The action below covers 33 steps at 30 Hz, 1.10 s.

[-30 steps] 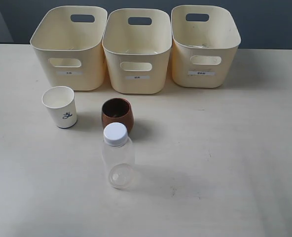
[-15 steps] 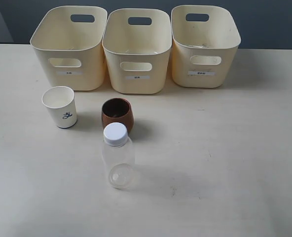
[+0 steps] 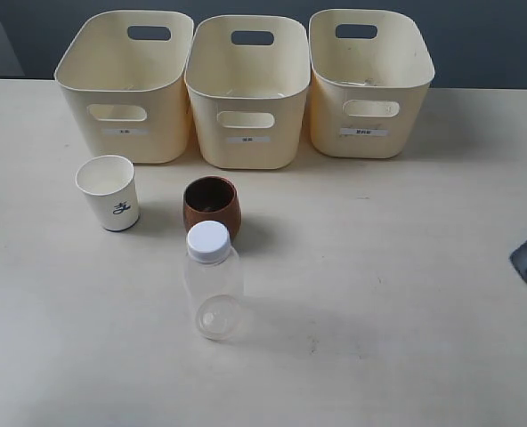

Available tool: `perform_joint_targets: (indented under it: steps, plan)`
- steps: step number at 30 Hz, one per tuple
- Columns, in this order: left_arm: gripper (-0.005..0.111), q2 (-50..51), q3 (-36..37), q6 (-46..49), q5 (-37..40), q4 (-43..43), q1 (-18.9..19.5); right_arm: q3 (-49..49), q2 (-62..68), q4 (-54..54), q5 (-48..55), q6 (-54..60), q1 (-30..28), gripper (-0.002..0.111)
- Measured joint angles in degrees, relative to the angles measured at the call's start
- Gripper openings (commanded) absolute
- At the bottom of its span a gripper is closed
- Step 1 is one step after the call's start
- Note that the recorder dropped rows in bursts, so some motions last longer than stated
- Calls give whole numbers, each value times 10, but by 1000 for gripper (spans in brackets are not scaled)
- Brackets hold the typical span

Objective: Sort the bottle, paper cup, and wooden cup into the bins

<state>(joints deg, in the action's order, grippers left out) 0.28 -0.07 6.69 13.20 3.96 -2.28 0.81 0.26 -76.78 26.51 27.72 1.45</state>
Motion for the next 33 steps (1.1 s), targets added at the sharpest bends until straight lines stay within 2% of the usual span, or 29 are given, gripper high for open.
perform_joint_targets:
  steps: [2, 4, 7, 18, 33]
  plan:
    - [0, 0, 0, 0, 0, 0, 0, 24, -1, -160, 130, 212, 0, 55]
    - [0, 0, 0, 0, 0, 0, 0, 69, -1, -210, 176, 294, -5, 55]
    - [0, 0, 0, 0, 0, 0, 0, 92, 10, -225, 191, 339, -17, 55]
    - [0, 0, 0, 0, 0, 0, 0, 179, 114, -226, 317, 394, -88, 55]
    - [0, 0, 0, 0, 0, 0, 0, 424, 215, -231, 329, 376, -143, 55]
